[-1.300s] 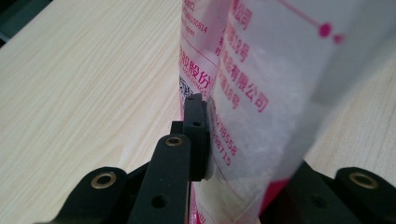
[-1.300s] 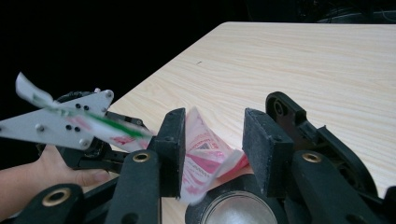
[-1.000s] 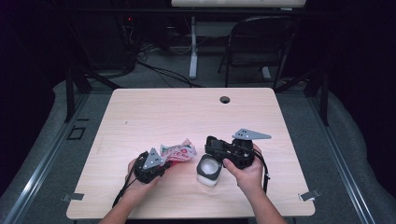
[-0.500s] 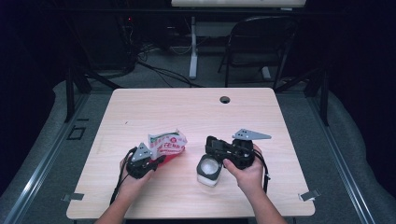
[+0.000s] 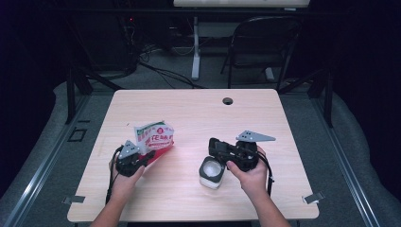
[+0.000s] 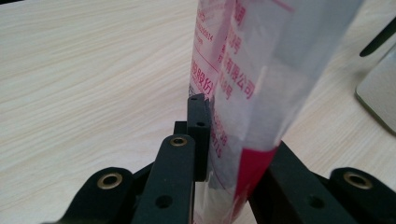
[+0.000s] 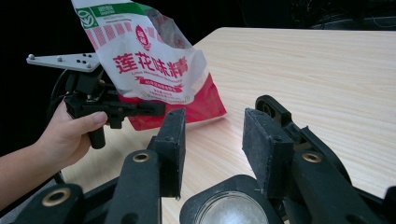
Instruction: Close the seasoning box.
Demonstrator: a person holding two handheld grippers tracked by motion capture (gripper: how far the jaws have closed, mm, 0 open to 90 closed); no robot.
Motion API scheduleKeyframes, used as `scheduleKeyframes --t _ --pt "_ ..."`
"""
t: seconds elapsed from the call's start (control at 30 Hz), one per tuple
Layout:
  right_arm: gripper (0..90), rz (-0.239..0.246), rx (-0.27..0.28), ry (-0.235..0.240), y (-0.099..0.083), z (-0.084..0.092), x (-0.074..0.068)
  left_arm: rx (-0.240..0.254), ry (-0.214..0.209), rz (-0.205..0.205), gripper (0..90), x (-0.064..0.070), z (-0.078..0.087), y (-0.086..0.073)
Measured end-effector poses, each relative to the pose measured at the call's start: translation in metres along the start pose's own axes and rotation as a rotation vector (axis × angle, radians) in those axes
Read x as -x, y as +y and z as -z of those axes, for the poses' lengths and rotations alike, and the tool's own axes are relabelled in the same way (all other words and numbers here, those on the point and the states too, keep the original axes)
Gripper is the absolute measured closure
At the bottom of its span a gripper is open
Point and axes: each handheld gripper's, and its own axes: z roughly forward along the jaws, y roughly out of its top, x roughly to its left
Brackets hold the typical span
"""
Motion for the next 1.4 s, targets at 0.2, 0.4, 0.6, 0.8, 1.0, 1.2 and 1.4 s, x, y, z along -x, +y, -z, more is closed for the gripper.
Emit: scheduleKeyframes --t 0.2,0.4,0.6,0.8,1.0,1.2,1.4 --pt "59.2 0.001 -0.001 0.001 0.0 0.0 0.0 0.027 0.024 0.037 84.2 -0.01 0.008 0.0" --pt "59.2 0.001 0.007 -0.007 0.0 0.003 0.001 0.057 0.084 0.087 84.2 -0.025 0.019 -0.002" --pt "59.2 0.001 0.008 -0.007 0.0 0.003 0.001 0.076 0.184 0.135 84.1 -0.042 0.033 -0.006" --pt "59.0 0.001 0.001 -0.009 0.0 0.002 0.001 0.063 0.332 0.181 84.0 -0.06 0.043 -0.018" --pt "58.7 0.0 0.0 -0.007 -0.001 0.002 0.001 0.033 0.441 0.26 83.8 -0.075 0.047 -0.034" --pt "58.4 -0.002 -0.001 -0.007 -0.002 0.001 0.002 0.048 0.457 0.292 74.9 -0.079 0.049 -0.037" --pt "58.1 -0.002 -0.003 -0.006 -0.002 0.001 0.002 0.131 0.426 0.303 57.7 -0.076 0.053 -0.032"
